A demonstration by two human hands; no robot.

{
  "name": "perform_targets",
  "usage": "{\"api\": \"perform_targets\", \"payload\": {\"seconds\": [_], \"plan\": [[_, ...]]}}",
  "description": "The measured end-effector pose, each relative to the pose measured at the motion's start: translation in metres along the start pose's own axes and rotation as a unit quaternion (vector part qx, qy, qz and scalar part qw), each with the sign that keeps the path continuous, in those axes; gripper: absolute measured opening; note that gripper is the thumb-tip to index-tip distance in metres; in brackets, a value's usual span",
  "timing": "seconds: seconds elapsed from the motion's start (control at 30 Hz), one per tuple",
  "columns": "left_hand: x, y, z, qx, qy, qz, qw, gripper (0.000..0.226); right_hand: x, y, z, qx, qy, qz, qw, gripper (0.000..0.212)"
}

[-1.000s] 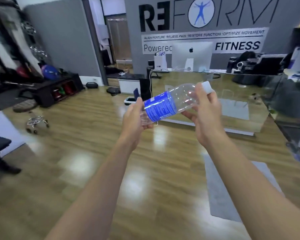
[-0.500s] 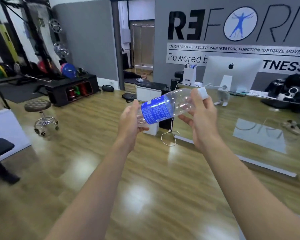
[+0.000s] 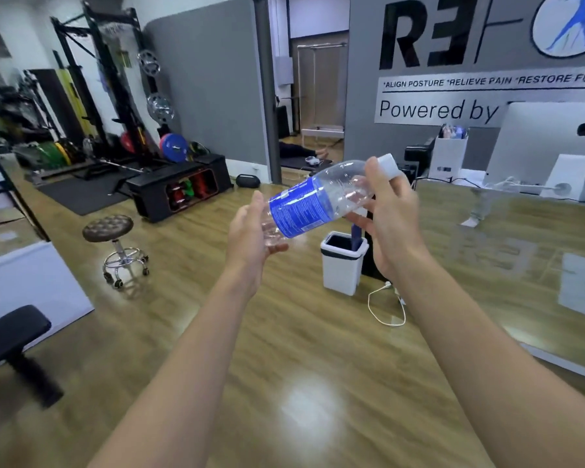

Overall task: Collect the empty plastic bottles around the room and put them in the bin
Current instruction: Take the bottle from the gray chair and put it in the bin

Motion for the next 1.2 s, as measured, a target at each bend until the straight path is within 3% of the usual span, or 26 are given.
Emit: {"api": "perform_targets", "payload": {"seconds": [0.3,0.47,0.67,0.87,1.1,1.2], "plan": [[-0.059,0.039,-0.246,0.026,0.031,0.013,0.999,0.029,0.115,-0.09,-0.195,0.017,0.035,0.118,0.992,0.02],[-0.1,0.026,-0.393,-0.004,0.088,-0.068,0.994,0.028,0.164,-0.12,-0.305,0.049,0.052,0.159,0.985,0.021],[-0.156,-0.031,-0.539,-0.055,0.109,-0.087,0.989,0.025,0.221,-0.114,-0.438,0.094,0.06,0.174,0.978,0.023],[-0.218,-0.091,-0.658,-0.158,0.133,-0.115,0.972,0.019,0.293,-0.105,-0.581,0.091,0.039,0.187,0.977,0.021],[-0.29,-0.126,-0.807,-0.143,0.165,-0.141,0.966,0.018,0.368,-0.097,-0.73,0.101,-0.008,0.238,0.966,0.035],[-0.346,-0.144,-0.88,-0.14,0.184,-0.144,0.962,0.026,0.412,-0.083,-0.791,0.114,-0.018,0.261,0.958,0.03]]}}
Point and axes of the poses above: each hand's wrist, its own z-axis away from the middle knuckle, its own y-axis out of the back of the hand, x = y × z, the point moved 10 cm from there along -z, towards the middle knuckle, and after that the axes turned 2 degrees about -z, right-handed, at the moved point
